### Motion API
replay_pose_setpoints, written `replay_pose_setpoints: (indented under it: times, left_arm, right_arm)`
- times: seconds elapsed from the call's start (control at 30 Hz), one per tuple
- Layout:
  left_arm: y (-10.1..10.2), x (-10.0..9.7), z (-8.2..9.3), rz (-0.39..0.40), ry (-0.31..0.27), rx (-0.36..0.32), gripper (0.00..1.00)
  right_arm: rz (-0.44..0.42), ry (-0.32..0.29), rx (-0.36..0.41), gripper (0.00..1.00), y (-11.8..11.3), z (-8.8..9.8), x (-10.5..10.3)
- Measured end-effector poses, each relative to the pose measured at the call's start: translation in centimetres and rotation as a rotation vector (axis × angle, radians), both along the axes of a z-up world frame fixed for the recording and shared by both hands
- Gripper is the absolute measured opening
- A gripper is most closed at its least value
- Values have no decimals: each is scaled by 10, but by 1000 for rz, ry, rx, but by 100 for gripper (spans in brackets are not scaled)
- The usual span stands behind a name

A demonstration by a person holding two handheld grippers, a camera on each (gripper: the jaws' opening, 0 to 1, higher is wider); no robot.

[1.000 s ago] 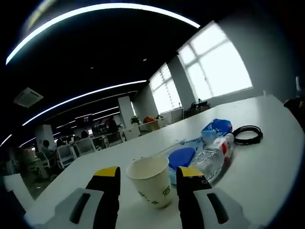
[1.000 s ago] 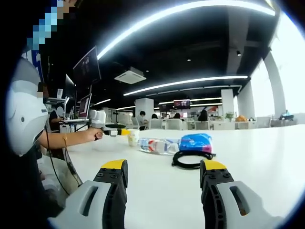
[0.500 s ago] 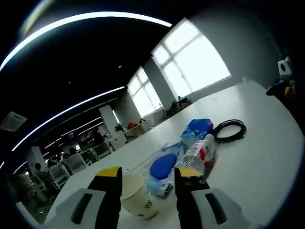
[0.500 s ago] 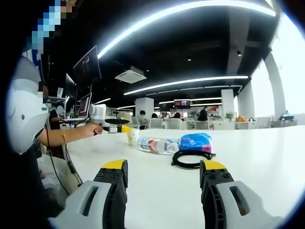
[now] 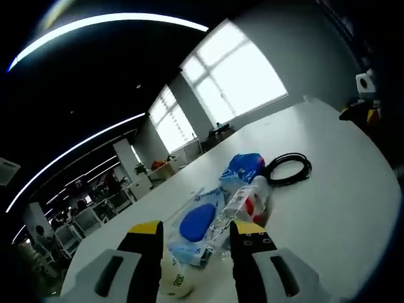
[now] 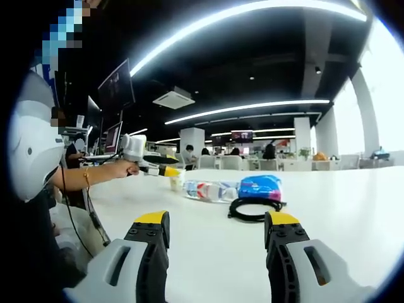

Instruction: Arrange the tabletop items into an orderly group along one side of the table until the central work area is clear of visible clutter.

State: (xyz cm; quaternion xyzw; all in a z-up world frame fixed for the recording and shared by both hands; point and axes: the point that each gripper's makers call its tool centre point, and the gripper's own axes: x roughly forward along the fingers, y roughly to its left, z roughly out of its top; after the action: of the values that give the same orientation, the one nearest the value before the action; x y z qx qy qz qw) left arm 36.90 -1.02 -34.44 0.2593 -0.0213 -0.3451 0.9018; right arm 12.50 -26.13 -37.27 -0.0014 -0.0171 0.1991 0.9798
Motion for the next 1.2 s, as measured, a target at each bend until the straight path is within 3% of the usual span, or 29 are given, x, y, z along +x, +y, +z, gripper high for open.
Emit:
replay_pose_setpoints:
  times: [0.17, 0.77, 1.0, 1.2]
  left_arm:
    - [-9, -2, -6, -23, 0, 59, 41]
    - [-28, 0, -21, -67, 44, 95, 41]
    - [-34, 1, -30, -113, 86, 106, 41]
    - [-38, 6, -38, -117, 98, 161, 40]
  right_arm:
    - [-13, 6, 4, 58, -4, -3, -1]
    - [-27, 10, 18, 58, -9, -6, -2]
    - [-21, 22, 16, 58, -6, -11, -3]
    - [-29, 17, 19, 58, -9, -9, -4]
